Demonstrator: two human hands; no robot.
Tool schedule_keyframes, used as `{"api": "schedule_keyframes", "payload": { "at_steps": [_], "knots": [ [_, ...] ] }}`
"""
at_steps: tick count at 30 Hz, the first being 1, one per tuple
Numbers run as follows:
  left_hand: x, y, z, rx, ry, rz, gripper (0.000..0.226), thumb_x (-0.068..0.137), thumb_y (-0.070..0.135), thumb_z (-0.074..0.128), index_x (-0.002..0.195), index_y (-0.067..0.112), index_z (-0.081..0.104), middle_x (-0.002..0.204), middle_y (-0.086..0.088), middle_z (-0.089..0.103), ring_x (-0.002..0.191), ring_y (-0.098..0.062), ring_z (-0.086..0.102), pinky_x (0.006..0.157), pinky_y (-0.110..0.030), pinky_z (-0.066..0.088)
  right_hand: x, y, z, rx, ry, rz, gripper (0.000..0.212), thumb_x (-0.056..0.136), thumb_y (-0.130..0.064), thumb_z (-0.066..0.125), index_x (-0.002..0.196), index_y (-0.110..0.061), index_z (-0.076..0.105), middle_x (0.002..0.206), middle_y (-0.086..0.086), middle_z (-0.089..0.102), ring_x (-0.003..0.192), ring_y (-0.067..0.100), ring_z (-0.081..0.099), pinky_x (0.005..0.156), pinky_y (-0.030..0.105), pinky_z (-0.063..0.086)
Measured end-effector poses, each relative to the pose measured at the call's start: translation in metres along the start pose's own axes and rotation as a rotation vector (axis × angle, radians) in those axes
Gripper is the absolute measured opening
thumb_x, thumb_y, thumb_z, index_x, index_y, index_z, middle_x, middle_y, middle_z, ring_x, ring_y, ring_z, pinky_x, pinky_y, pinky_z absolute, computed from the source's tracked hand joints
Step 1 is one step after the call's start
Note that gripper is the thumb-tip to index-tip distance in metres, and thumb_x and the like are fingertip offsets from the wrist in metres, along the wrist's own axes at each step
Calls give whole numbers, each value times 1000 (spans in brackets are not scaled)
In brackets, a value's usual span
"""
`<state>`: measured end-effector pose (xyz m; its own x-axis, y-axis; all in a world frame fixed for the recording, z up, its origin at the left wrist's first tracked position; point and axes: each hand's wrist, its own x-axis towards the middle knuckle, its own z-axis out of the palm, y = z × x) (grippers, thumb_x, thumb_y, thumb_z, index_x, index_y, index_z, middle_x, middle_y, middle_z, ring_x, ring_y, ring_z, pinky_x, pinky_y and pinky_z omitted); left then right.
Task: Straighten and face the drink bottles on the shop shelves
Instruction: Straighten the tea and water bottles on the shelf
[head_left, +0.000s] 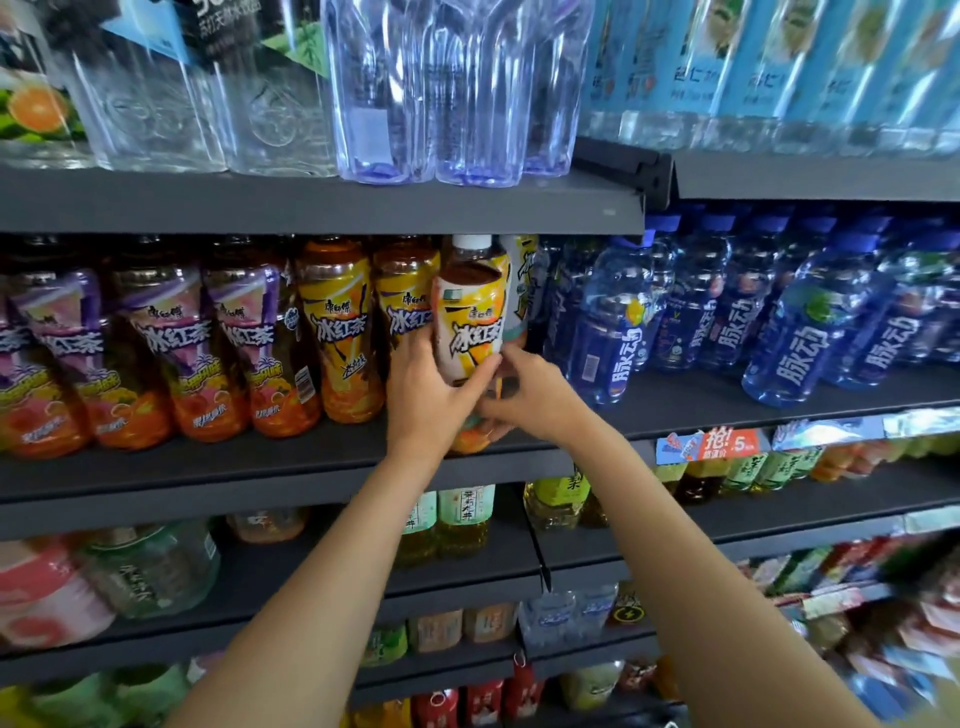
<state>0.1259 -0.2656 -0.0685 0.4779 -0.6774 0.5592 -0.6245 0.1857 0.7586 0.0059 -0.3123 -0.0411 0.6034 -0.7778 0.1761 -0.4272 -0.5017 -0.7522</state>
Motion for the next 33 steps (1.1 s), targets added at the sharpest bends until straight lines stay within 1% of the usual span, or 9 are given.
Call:
{"api": "schedule_keyframes", "payload": {
  "at_steps": [2,4,7,10,13,19,22,26,33],
  "knots": [
    [7,-5,-9,39,-18,-3,70,68,59,68,112,7,55,110,-6,57,105,-22,55,88,-39,48,0,3,-15,246,-16,51,30,88,-2,60,117,-1,57,104,6,63,62,15,68,58,26,57],
    [12,-8,-12,47,-53,-13,61,70,48,75,111,9,54,110,-5,57,104,-21,56,87,-41,48,10,7,-31,273,260,72,23,92,2,50,113,4,60,95,13,66,46,6,61,44,18,50],
    [16,-5,-11,66,-83,11,62,69,46,76,112,9,51,112,-6,57,107,-20,55,89,-40,48,47,10,-43,35,551,67,20,91,-7,53,108,2,60,88,21,66,60,23,65,51,31,50],
    [18,-3,-13,89,-102,39,64,70,46,76,116,10,50,115,-5,57,110,-18,53,90,-32,45,91,9,-39,-113,507,112,26,89,-13,56,114,-6,53,110,19,60,105,36,57,76,34,40],
    [25,-8,-18,67,-155,27,62,71,45,76,117,12,51,117,-3,59,110,-16,55,91,-32,46,120,11,-35,-117,435,235,51,92,-18,54,137,-6,34,133,18,52,121,35,49,92,36,38],
    [28,-20,-23,-5,-189,42,63,71,47,75,118,13,53,117,-2,61,108,-16,58,91,-39,49,142,7,-24,-136,492,305,46,103,-34,22,133,-8,45,130,12,52,115,25,50,75,24,35],
    [27,-21,-20,-6,-184,55,66,70,52,71,120,14,52,118,-1,60,109,-15,57,90,-40,50,144,6,-19,-49,542,395,36,103,-25,27,124,-9,51,126,12,56,98,22,53,64,20,39],
    [27,-22,-21,-15,-194,48,72,64,66,62,118,18,53,116,3,61,106,-11,58,88,-37,52,127,6,-13,-204,608,422,30,98,-13,40,125,-1,43,128,21,52,117,38,51,90,42,44],
    [25,-20,-19,-12,-174,46,63,67,55,72,114,15,55,113,2,63,104,-12,59,87,-37,51,102,12,-7,-509,644,309,34,95,-15,46,123,3,38,127,22,50,113,42,53,87,44,45]
  ]
}}
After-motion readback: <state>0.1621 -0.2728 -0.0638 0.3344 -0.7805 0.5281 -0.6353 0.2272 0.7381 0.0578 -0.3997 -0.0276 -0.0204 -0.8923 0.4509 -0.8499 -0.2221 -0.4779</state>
